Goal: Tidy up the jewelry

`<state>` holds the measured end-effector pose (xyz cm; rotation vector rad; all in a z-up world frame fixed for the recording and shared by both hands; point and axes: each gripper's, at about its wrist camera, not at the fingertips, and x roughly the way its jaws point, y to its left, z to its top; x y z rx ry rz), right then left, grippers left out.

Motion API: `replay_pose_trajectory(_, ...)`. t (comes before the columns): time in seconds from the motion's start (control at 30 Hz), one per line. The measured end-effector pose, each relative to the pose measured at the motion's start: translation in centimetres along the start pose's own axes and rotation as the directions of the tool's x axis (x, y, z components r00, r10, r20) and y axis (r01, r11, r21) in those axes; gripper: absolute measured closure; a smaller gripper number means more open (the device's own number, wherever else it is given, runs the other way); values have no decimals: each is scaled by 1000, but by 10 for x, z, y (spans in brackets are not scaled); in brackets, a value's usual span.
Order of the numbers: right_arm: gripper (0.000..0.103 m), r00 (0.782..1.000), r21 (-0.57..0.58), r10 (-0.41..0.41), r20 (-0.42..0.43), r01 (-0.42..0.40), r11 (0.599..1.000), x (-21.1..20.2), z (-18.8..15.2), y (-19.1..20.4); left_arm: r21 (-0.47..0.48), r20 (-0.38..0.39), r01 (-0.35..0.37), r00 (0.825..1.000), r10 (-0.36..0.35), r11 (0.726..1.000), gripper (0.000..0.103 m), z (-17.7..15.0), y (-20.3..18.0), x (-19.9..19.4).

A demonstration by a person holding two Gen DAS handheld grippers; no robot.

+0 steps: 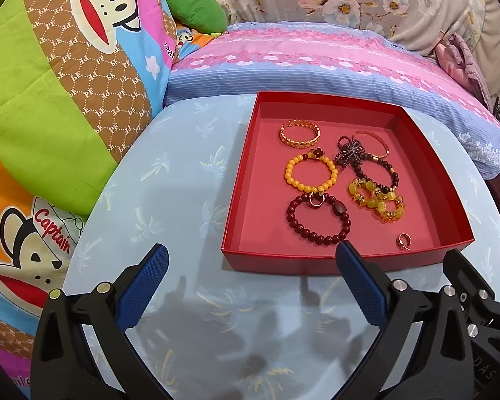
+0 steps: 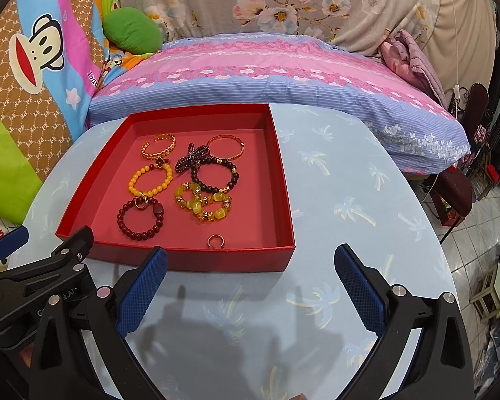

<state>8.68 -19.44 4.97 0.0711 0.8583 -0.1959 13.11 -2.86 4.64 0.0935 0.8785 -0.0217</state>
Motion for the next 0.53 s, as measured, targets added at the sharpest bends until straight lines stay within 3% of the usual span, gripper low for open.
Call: replay_pose_trajectory(0.53, 6, 1000, 0, 0, 0, 0, 1000, 0, 1, 0, -1, 2, -7, 1000, 7, 1000, 7, 2, -1, -1)
